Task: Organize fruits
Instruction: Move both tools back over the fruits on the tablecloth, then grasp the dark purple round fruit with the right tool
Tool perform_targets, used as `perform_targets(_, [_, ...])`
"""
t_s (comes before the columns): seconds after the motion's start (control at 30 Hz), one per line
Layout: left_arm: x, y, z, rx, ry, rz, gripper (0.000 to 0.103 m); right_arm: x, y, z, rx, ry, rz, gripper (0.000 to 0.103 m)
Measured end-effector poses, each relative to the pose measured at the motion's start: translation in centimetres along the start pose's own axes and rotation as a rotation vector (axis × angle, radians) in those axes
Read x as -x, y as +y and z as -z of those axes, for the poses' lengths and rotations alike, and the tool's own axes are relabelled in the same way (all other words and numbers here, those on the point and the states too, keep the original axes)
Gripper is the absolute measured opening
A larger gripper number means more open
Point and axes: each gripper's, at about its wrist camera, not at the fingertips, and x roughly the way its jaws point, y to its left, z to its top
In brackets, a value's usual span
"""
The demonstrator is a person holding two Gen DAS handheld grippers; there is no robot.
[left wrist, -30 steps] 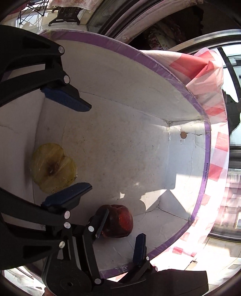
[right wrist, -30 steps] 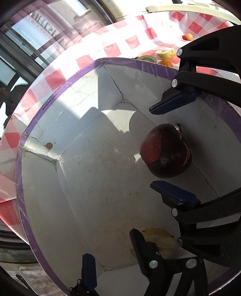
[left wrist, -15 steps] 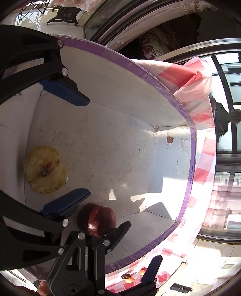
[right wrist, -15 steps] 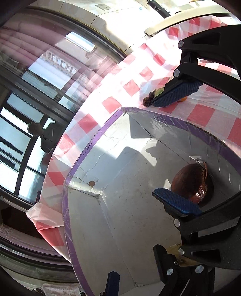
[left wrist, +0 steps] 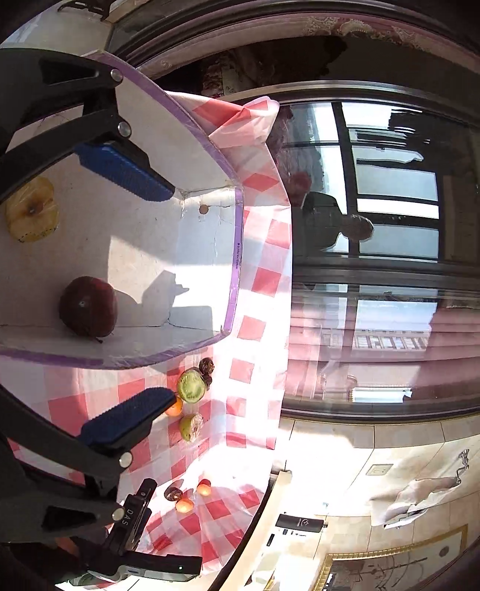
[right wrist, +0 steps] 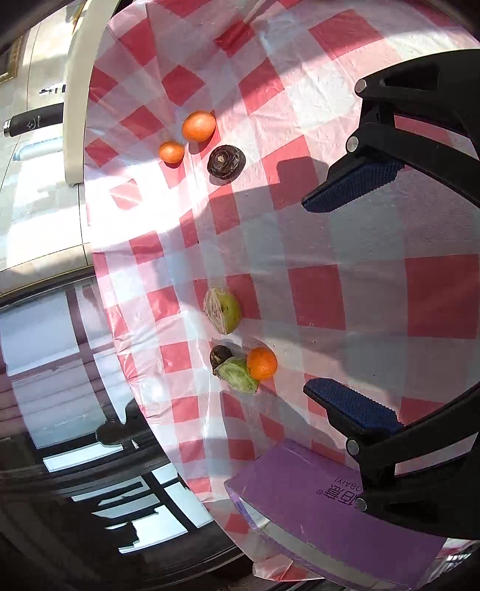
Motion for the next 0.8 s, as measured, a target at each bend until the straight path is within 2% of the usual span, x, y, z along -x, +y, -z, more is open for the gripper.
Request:
perform_targets(0.07, [-1.8,-4.4,0.1,-0.063,0.038,0.122,0.101,-0.7,-3.1,0.0,-0.053,0.035,0.077,0.088])
perform_targets(0.13, [-4.9,-8.8,1.1,-0.098,0.094,0.229,0.101,-0.9,-5.7,-0.5,-0.135,0.054,0.061,0.088])
perform_targets(0.2, [-8.7,-12.1,2.3,-0.102,0.170,0.306,0.101,-0.9,-6.6,-1.1,-0.122,0.036,0.115,0.088])
perform_targets(0.27, [-12.9,-13.8,3.3,-0.042,0.267,0.335,0.101,-1.1,-7.6,-1.8,-0.110,0.020,0.167,0.088])
perform_targets(0.33, [-16.1,-14.6,3.8,0.026,0.327,0.346,0.101,-1.5,-9.8,-2.6,-0.185,0.012,0.170,0.088])
perform_targets(0.43, [-19.7,-14.9,4.6,0.078,0.360,0.303,0.101,-2.7,-12.6,-3.5,-0.283,0.033,0.166,0.088])
perform_targets(0.53, [-21.9,-14.9,5.3,0.090,0.461,0.256,0.101,-4.2,-13.2,-4.4,-0.277,0.060,0.152,0.088])
perform_targets(0.63, [-21.3,-14.8,5.3,0.080,0.409,0.234,0.101,-5.9,-12.0,-5.7,-0.203,0.081,0.149,0.085])
perform_targets(0.7, [-21.5,-15.0,5.3,0.072,0.426,0.234,0.101,-7.4,-11.4,-6.6,-0.169,0.101,0.138,0.082])
perform_targets(0.8, [-21.7,-14.8,5.3,0.082,0.432,0.226,0.101,-9.8,-10.5,-7.6,-0.133,0.145,0.184,0.074])
